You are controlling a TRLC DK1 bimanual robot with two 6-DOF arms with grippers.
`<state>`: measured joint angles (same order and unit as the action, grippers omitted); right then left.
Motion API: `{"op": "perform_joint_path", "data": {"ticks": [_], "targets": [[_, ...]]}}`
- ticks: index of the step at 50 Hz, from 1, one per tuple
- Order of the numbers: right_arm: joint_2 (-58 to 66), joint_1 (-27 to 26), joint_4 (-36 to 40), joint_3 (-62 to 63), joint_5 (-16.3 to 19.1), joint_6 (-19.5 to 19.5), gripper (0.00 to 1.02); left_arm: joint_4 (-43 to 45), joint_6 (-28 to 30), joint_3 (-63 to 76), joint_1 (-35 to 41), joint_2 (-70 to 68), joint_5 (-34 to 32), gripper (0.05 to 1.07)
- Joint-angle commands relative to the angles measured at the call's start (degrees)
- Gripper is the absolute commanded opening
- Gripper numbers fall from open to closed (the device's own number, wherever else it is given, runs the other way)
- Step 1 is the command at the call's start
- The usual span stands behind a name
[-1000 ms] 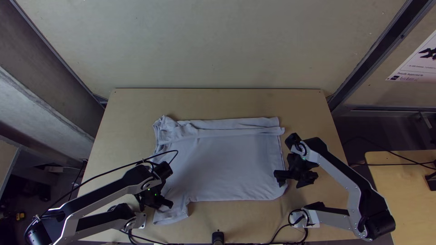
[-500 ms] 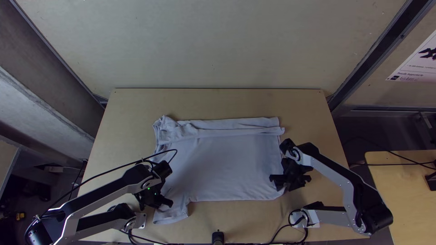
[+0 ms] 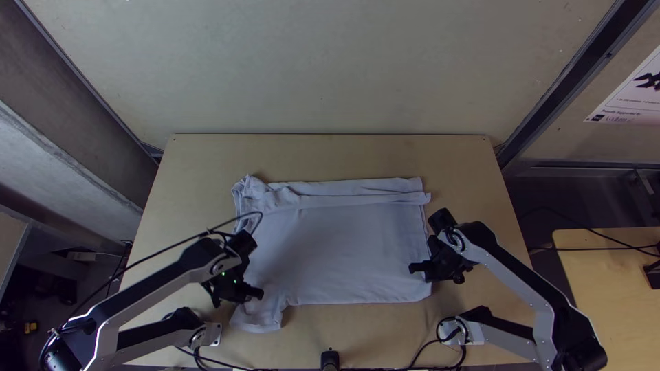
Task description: Fold the t-shirt
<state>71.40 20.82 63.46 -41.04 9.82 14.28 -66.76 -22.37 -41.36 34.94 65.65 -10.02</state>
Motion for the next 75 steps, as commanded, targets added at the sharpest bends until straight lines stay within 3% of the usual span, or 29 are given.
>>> {"op": "perform_joint_path", "data": {"ticks": [1,10,17,32,50,75], "targets": [[-1.7,-0.52,1.31,-1.41,-0.86,-0.57,0.03,-1.88,3.03,-4.43,-5.14,0.62,0.27,0.08],[-1.26,-1.75,1.31,-1.77,-2.27,-0.57,0.03,-3.9,9.98,-9.61,-15.95,1.5,0.79,0.08],[-0.29,-2.01,1.14,-2.65,-4.29,-0.4,0.03,-4.43,11.91,-11.99,-20.17,1.68,0.79,0.08],[3.93,-3.06,0.61,-11.26,-5.87,-0.05,0.03,-4.78,11.38,-18.23,-21.32,3.52,0.79,0.08],[12.36,-5.09,0.52,-20.05,-6.57,-0.31,0.03,-4.69,14.55,-29.56,-30.37,10.38,0.35,0.08],[24.76,-8.25,0.96,-36.04,-6.57,-3.82,0.03,-5.75,16.13,-43.19,-32.92,20.84,0.18,0.08]]}}
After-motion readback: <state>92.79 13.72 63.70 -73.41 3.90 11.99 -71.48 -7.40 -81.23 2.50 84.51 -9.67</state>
